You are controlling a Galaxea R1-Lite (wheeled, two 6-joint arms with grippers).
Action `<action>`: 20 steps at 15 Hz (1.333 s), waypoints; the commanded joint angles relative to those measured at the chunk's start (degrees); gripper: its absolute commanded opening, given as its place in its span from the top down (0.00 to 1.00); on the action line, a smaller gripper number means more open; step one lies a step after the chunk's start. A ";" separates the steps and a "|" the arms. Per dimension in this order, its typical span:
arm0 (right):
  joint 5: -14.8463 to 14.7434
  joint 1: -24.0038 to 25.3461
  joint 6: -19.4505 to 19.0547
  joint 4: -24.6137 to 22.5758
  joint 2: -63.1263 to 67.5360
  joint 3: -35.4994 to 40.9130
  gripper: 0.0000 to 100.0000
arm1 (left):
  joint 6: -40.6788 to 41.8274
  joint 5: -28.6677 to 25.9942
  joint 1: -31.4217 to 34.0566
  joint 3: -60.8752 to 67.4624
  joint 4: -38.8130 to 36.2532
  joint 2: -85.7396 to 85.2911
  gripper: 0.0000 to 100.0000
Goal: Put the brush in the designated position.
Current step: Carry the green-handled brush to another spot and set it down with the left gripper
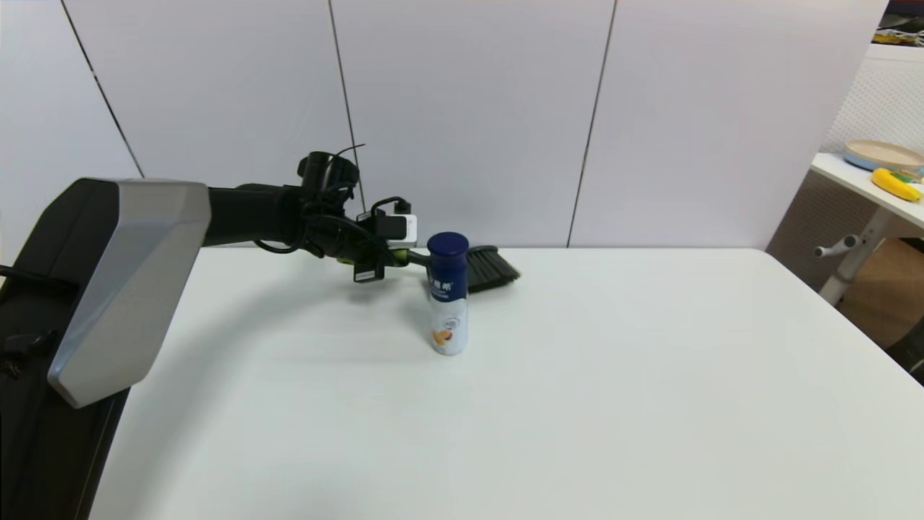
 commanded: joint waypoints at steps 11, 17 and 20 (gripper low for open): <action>0.01 0.01 -0.04 0.00 0.07 0.09 0.00 | -2.68 -2.34 -0.52 0.00 -0.07 4.09 1.00; 0.01 0.01 -0.04 0.00 0.07 0.09 0.00 | -3.03 -2.34 -0.52 0.00 -0.07 4.70 1.00; 0.01 0.01 -0.04 0.00 0.07 0.09 0.00 | -2.94 -2.25 -0.44 0.00 -0.07 4.79 0.00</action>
